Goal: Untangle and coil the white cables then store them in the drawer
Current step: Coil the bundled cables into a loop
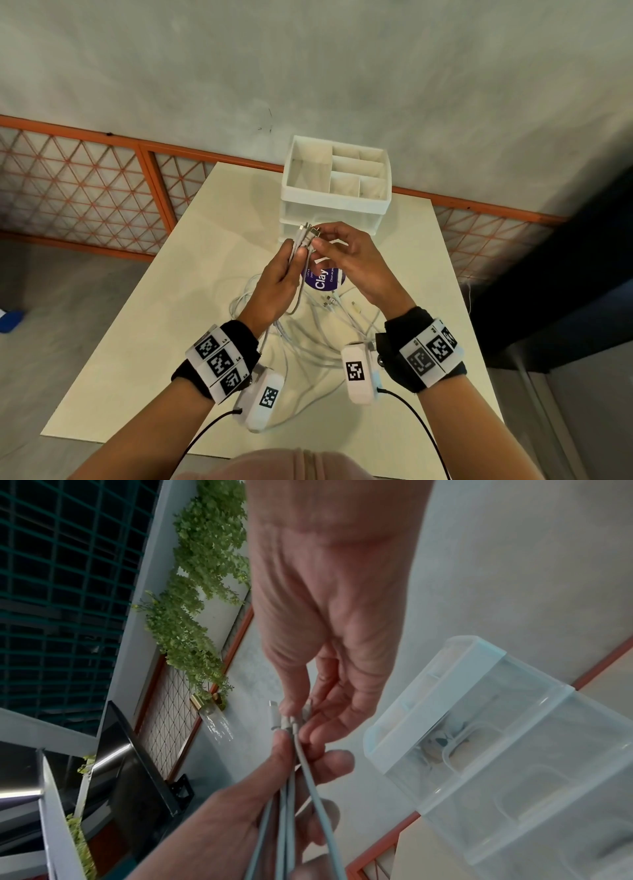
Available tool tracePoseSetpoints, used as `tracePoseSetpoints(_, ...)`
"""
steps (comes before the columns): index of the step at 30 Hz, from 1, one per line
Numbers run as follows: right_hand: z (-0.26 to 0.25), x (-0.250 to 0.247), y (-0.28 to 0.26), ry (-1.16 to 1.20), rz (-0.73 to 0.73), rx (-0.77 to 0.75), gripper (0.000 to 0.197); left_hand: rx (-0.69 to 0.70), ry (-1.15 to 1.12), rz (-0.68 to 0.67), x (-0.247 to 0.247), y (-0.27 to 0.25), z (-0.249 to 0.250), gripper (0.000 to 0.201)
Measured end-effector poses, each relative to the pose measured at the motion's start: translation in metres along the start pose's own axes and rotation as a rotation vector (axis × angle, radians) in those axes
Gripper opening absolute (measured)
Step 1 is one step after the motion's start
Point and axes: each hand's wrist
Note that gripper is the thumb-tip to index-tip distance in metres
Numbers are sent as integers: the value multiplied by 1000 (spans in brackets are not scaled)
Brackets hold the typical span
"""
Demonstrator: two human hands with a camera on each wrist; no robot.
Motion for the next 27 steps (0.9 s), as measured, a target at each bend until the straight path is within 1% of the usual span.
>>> tracePoseSetpoints(5,0,-3,-1,-44,-13,3,22,11,42,-44,2,1,-7,26)
tracePoseSetpoints(8,1,-4,-2,-55,-16,-3,20,15,17,-90,3,-1,-9,18)
tracePoseSetpoints(10,2,-5,-2,-69,-18,-4,21,-7,-35,-113,6,-2,-7,18)
tracePoseSetpoints(12,2,-6,-3,-97,-26,-17,24,-19,-48,-114,9,-4,-6,20)
tracePoseSetpoints(14,0,-8,-4,-179,-16,-59,27,6,0,-94,11,-4,-4,20)
tracePoseSetpoints(16,-4,-11,-5,-251,13,-106,24,27,62,-81,12,-5,-4,21)
tracePoseSetpoints(19,-6,-14,-3,-278,46,-154,12,29,100,-88,15,-4,-5,25)
tracePoseSetpoints(22,-7,-14,-3,-275,59,-156,6,22,97,-89,16,-3,-9,24)
tracePoseSetpoints(27,-8,-18,-2,-237,86,-120,5,23,53,-106,21,-3,-9,21)
Point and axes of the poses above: each hand's wrist, its own y-axis towards the middle knuckle, its own x-axis out of the palm, z = x × y, and after that the axes turned 6 degrees about -z, right-handed
